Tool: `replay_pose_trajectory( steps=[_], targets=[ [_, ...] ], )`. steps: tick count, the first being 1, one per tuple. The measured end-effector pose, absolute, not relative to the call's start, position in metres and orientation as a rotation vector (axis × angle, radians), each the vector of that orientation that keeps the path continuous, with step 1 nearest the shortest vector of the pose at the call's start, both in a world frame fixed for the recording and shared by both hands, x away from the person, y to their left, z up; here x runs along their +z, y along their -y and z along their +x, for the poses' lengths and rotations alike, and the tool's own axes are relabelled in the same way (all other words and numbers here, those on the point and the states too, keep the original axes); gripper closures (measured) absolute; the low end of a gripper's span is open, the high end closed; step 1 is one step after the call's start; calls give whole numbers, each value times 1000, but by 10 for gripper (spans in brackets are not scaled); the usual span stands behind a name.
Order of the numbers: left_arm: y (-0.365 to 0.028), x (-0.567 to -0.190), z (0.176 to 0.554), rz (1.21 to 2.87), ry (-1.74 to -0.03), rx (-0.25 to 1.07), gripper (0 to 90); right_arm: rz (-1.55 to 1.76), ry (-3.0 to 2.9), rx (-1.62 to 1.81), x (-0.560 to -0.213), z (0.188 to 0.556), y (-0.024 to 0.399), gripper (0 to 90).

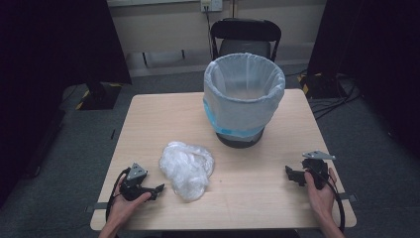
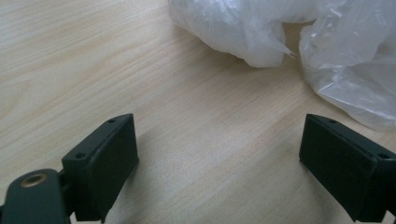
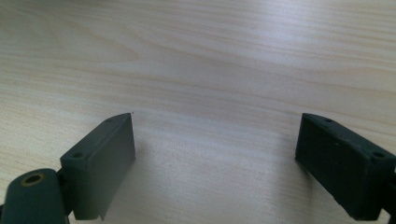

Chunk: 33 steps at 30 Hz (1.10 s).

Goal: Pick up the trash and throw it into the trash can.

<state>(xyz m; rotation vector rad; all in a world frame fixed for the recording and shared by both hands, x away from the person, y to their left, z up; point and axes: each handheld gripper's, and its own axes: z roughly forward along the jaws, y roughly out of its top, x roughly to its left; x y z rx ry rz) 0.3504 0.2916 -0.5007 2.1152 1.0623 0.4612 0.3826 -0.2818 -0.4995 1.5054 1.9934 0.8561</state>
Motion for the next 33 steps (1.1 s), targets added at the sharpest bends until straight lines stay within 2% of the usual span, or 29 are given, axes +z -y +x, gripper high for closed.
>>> replay_pose_trajectory(
  steps=[4,10,15,21,24,30,32,33],
  targets=[
    [-293,-500,350,2104,-1069,463,156,1507,-1992,855,-499,383,282,110],
    [-299,-495,349,2061,-1086,413,164,1507,-1992,855,-499,383,282,110],
    [-296,-471,352,1968,-1047,408,162,1507,-1992,855,-499,383,282,110],
    [-290,-445,362,1927,-987,426,158,1508,-1992,855,-499,383,282,109],
    [-280,-430,375,1919,-933,394,157,1506,-1992,855,-499,383,282,109],
    [-263,-443,398,1976,-986,355,157,1506,-1992,855,-499,383,282,110],
    [-253,-454,407,2001,-970,273,156,1506,-1992,855,-500,383,282,110],
    [-253,-454,407,2001,-970,273,153,1506,-1992,855,-500,383,282,110]
  ],
)
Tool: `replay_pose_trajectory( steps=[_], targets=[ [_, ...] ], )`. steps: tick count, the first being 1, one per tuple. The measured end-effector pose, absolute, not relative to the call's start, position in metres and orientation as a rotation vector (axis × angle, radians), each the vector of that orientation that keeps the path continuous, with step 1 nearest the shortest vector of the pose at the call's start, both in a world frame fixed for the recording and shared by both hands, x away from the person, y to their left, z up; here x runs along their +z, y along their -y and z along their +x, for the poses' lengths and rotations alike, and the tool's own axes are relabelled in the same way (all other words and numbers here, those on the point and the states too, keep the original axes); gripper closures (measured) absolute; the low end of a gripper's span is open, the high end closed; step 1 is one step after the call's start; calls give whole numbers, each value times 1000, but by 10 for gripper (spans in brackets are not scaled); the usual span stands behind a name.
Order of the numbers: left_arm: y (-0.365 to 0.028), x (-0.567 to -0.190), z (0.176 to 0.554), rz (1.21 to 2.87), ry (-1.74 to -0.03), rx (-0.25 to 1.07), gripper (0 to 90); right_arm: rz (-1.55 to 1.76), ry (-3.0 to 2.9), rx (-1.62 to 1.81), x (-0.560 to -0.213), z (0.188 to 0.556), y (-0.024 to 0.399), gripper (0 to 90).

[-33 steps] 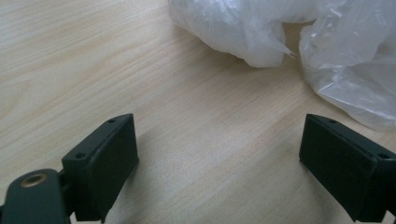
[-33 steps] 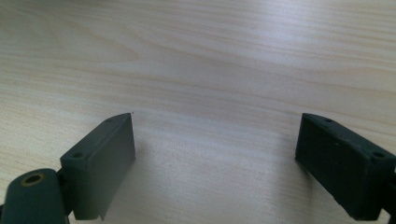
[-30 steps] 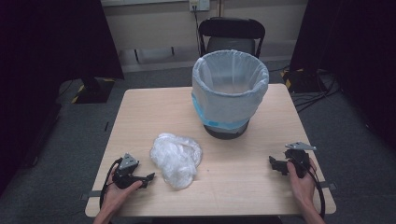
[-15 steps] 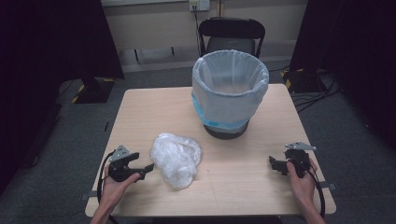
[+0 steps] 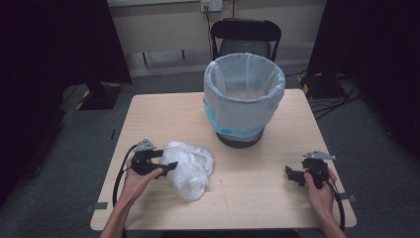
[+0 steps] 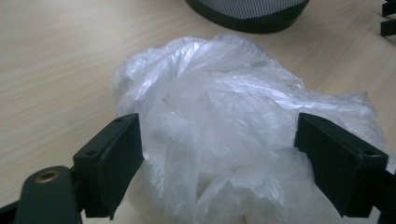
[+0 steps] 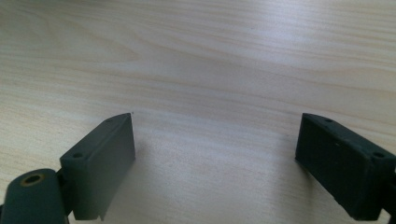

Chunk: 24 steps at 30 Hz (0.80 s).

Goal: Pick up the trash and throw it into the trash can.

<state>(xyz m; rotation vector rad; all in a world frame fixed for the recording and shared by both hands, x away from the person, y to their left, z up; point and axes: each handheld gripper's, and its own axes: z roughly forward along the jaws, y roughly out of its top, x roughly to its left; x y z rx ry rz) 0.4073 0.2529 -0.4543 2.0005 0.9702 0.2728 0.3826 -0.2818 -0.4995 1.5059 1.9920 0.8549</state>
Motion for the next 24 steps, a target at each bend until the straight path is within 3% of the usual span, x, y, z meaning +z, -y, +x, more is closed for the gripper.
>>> replay_pose_trajectory(
  steps=[7,8,21,24],
  targets=[
    [-230,-467,417,2086,-978,267,69,1506,-1992,855,-500,383,282,109],
    [-227,-470,418,2105,-985,271,0,1506,-1992,855,-500,383,282,109],
    [-205,-489,422,2259,-1006,296,4,1506,-1992,855,-500,382,282,110],
    [-204,-488,421,2273,-984,313,92,1506,-1992,855,-500,383,282,110]
  ],
)
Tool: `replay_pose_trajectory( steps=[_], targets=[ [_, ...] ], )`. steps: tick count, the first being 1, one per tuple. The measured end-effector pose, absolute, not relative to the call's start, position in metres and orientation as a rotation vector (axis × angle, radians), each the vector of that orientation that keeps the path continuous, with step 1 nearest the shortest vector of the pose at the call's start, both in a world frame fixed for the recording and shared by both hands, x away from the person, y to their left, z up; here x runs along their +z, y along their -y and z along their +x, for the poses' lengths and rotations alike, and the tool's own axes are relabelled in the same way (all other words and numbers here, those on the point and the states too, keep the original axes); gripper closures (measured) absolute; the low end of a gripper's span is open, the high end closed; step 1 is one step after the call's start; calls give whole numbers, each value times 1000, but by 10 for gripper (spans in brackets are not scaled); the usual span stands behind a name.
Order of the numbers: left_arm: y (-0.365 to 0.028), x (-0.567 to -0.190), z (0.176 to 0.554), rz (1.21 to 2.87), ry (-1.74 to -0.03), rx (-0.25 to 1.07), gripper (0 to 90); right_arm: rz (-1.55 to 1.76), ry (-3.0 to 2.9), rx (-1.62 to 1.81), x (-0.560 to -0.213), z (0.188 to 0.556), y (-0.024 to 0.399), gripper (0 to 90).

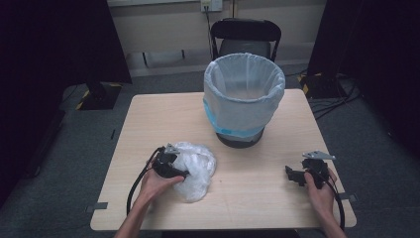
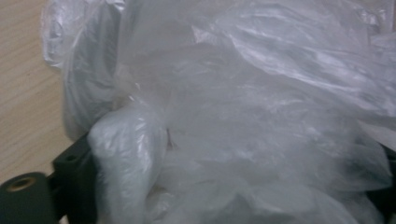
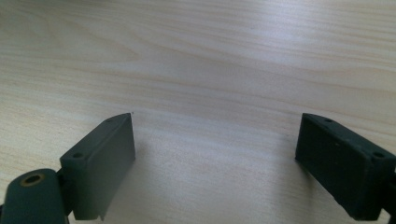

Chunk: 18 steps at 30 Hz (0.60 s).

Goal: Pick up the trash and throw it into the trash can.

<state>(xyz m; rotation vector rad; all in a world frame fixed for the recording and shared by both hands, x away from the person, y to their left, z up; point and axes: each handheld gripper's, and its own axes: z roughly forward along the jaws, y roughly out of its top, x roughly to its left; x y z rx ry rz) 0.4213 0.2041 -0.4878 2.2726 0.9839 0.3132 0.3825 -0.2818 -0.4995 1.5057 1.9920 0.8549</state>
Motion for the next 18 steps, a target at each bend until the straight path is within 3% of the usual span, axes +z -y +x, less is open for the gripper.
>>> replay_pose_trajectory(
  steps=[9,13,18],
  targets=[
    [-203,-483,418,2259,-918,293,553,1506,-1993,855,-499,382,282,110],
    [-206,-484,419,2203,-938,250,669,1506,-1992,855,-499,383,282,110],
    [-210,-479,420,2167,-933,238,717,1506,-1992,855,-500,383,282,110]
  ],
)
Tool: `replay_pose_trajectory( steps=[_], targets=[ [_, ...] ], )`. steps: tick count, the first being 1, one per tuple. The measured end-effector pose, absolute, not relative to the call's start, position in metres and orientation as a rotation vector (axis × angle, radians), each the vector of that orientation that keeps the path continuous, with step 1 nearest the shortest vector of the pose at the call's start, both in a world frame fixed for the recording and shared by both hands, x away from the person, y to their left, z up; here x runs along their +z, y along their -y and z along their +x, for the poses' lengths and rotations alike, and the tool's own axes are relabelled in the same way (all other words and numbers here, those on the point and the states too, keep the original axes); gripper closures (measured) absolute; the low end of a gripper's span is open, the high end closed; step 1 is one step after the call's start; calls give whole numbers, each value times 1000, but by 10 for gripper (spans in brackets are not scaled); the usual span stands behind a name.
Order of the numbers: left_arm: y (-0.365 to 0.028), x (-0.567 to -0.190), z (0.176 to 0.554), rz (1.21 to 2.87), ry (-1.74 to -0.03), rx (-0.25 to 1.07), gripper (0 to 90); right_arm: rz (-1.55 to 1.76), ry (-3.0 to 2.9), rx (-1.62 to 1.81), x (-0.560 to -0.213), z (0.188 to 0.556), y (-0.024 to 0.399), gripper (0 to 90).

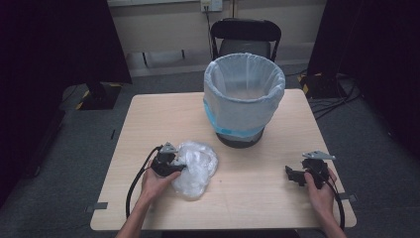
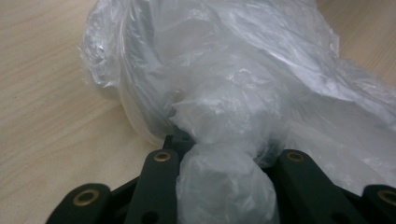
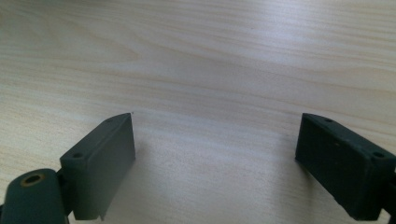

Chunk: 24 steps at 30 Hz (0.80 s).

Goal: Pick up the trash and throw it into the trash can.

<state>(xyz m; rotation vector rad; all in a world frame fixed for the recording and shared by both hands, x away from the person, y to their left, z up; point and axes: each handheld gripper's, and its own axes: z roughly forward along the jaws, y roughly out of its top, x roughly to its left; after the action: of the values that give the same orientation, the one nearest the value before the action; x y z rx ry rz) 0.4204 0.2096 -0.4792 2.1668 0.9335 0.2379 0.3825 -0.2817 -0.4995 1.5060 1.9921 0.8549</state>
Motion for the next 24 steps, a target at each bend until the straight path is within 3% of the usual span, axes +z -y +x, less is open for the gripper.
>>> replay_pose_trajectory(
  steps=[9,24],
  targets=[
    [-233,-448,413,1975,-933,272,728,1506,-1992,855,-500,383,282,110],
    [-234,-387,414,1848,-845,332,728,1506,-1992,855,-499,383,282,110]
  ],
)
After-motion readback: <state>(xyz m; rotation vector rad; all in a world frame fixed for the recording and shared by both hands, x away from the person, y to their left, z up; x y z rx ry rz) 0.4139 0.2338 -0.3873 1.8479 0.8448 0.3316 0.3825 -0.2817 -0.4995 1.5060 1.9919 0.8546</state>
